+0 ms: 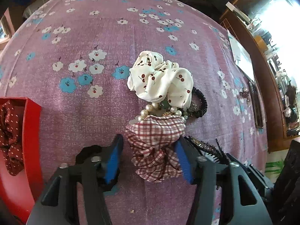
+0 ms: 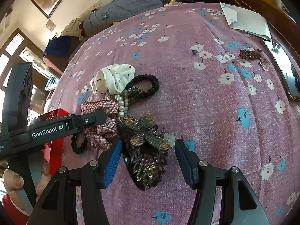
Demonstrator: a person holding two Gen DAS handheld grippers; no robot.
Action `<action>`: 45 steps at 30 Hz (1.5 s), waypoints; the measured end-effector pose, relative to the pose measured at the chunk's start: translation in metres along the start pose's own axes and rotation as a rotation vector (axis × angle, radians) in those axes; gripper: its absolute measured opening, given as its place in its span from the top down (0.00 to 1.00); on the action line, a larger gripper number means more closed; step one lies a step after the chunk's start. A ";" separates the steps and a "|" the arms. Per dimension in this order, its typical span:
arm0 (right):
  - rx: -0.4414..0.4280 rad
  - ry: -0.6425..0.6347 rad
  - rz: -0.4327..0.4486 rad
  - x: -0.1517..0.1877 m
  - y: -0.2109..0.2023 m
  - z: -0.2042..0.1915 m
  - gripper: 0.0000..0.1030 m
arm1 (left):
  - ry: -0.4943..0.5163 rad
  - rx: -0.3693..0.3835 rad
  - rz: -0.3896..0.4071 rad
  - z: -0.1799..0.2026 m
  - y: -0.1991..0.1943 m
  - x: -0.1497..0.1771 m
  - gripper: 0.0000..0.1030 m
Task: Organize jewelry
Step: 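Grasp the plaid scrunchie with the left tool while the right tool grasps the black beaded hair clip, then carry the plaid scrunchie and hair clip into the red tray and release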
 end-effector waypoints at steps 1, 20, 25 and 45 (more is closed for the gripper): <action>0.003 0.007 -0.001 0.000 0.000 0.001 0.39 | -0.002 0.008 -0.010 0.001 0.001 0.000 0.77; 0.036 0.076 0.048 0.013 -0.043 0.008 0.84 | 0.081 0.058 0.128 0.017 -0.110 0.047 0.88; 0.029 0.076 0.068 0.022 -0.060 -0.002 0.84 | 0.062 0.014 0.177 -0.001 -0.139 0.065 0.88; -0.073 -0.143 0.036 0.052 -0.062 -0.161 0.84 | -0.270 -0.184 0.233 -0.221 -0.219 0.131 0.88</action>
Point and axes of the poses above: each gripper's, at about its wrist camera, not at the fingertips, and y roughly the way its jaws point, z to its right, x to its underside, the point moved 4 cm from there along y, roughly the way its jaws point, and after that the axes turned 1 degree about -x, right-handed, at the moved point
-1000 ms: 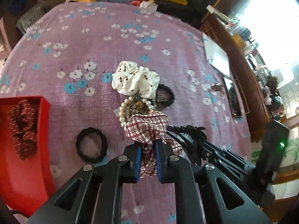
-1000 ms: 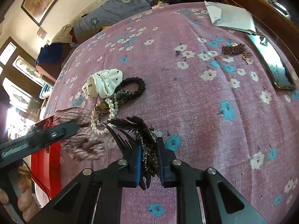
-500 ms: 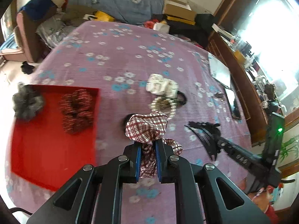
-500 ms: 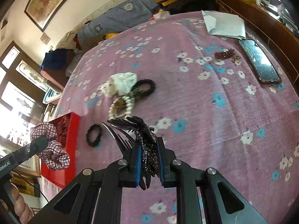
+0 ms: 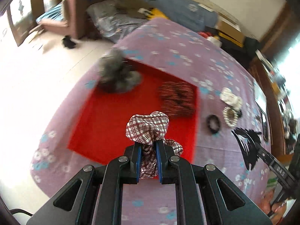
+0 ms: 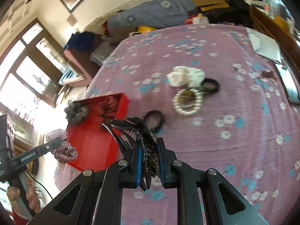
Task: Organize jewelry
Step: 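Carry the plaid scrunchie and hair clip into the red tray and release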
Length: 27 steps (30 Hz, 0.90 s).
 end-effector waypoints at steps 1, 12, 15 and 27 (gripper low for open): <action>-0.005 -0.012 -0.010 0.001 0.004 -0.009 0.84 | -0.015 -0.006 -0.002 -0.010 0.001 -0.001 0.88; -0.055 -0.121 -0.119 0.020 0.061 -0.089 0.83 | -0.042 -0.033 -0.077 -0.065 0.035 -0.006 0.88; -0.053 -0.144 -0.153 0.026 0.080 -0.104 0.83 | -0.004 -0.052 -0.101 -0.064 0.046 -0.008 0.88; -0.020 -0.193 -0.248 0.050 0.128 -0.125 0.83 | 0.034 -0.114 -0.161 -0.079 0.074 -0.011 0.87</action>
Point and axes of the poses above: each gripper's, at about its wrist camera, not at the fingertips, and y roughly the way its jaws point, z to its right, x to its underside, the point moved 4 cm from there along y, roughly the way its jaws point, and after that the axes turned 1 degree about -x, right-handed, at the moved point
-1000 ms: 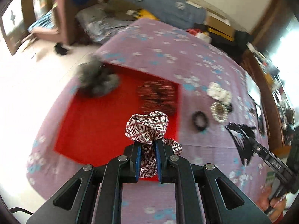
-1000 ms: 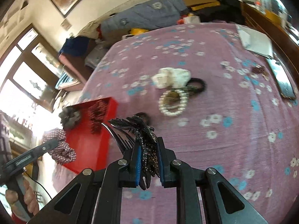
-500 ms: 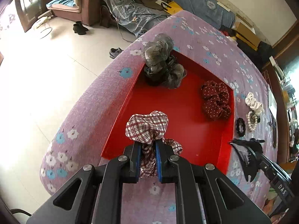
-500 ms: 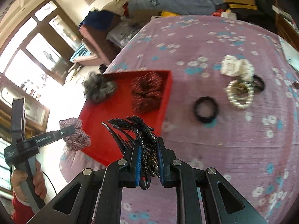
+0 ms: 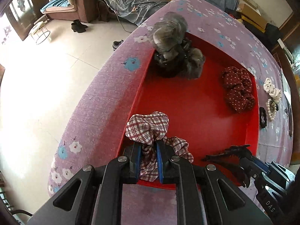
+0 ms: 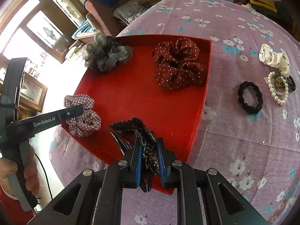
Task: Organize jewelry
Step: 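Carry the plaid scrunchie and hair clip into the red tray and release, then move both open tools back to the white scrunchie and hair ties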
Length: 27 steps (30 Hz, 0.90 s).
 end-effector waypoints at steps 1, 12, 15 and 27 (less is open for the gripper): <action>0.004 -0.001 0.000 -0.001 0.001 0.000 0.83 | -0.002 0.001 -0.001 -0.001 0.001 -0.001 0.87; 0.011 -0.039 -0.008 0.004 0.004 -0.008 0.81 | 0.011 0.001 0.029 0.004 -0.017 0.001 0.73; 0.002 -0.054 -0.004 0.005 0.002 -0.011 0.75 | 0.005 0.010 0.048 0.006 -0.029 0.002 0.63; -0.021 -0.108 0.067 0.008 -0.027 -0.018 0.48 | 0.014 -0.094 0.140 0.017 -0.073 0.015 0.56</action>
Point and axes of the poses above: each gripper's, at about its wrist camera, not at the fingertips, and y roughly the way its jaws point, z to its right, x to its underside, the point moved 4 cm from there along y, roughly the way its jaws point, and after that the axes turned 1 degree about -x, right-handed, at the moved point
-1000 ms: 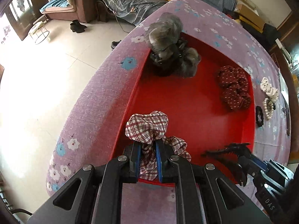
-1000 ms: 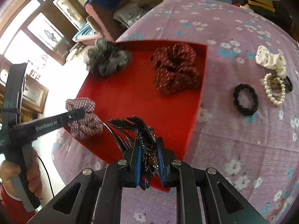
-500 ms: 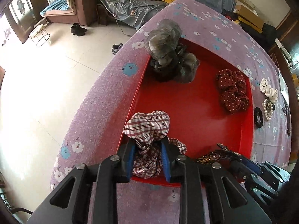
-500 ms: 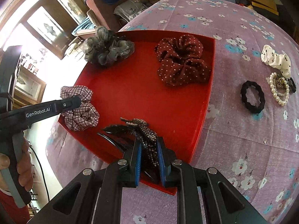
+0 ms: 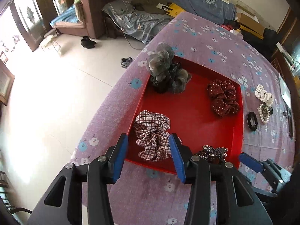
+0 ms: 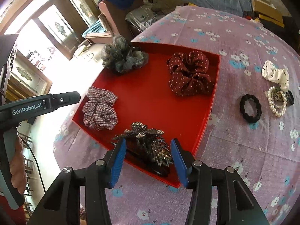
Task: Organize jewelry
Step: 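Move both open tools back to the white scrunchie and hair ties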
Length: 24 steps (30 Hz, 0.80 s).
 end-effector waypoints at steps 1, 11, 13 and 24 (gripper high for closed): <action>-0.002 -0.003 0.007 0.001 -0.004 0.000 0.47 | 0.004 -0.015 0.007 0.002 -0.002 0.000 0.56; -0.012 0.020 0.050 0.012 -0.036 0.020 0.46 | 0.048 -0.071 0.053 0.033 -0.025 0.010 0.55; -0.007 0.030 0.056 0.016 -0.043 0.027 0.46 | 0.062 -0.075 0.060 0.043 -0.028 0.012 0.55; 0.031 0.107 0.092 0.041 -0.077 0.080 0.45 | 0.137 -0.046 0.076 0.104 -0.036 0.025 0.54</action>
Point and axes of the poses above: each gripper's, at about its wrist camera, not at the fingertips, and y roughly the way its jaws point, z to its right, x to its underside, the point moved 4 cm from there along y, roughly the way its jaws point, and after that the axes turned 1 degree about -x, right-handed, at the moved point
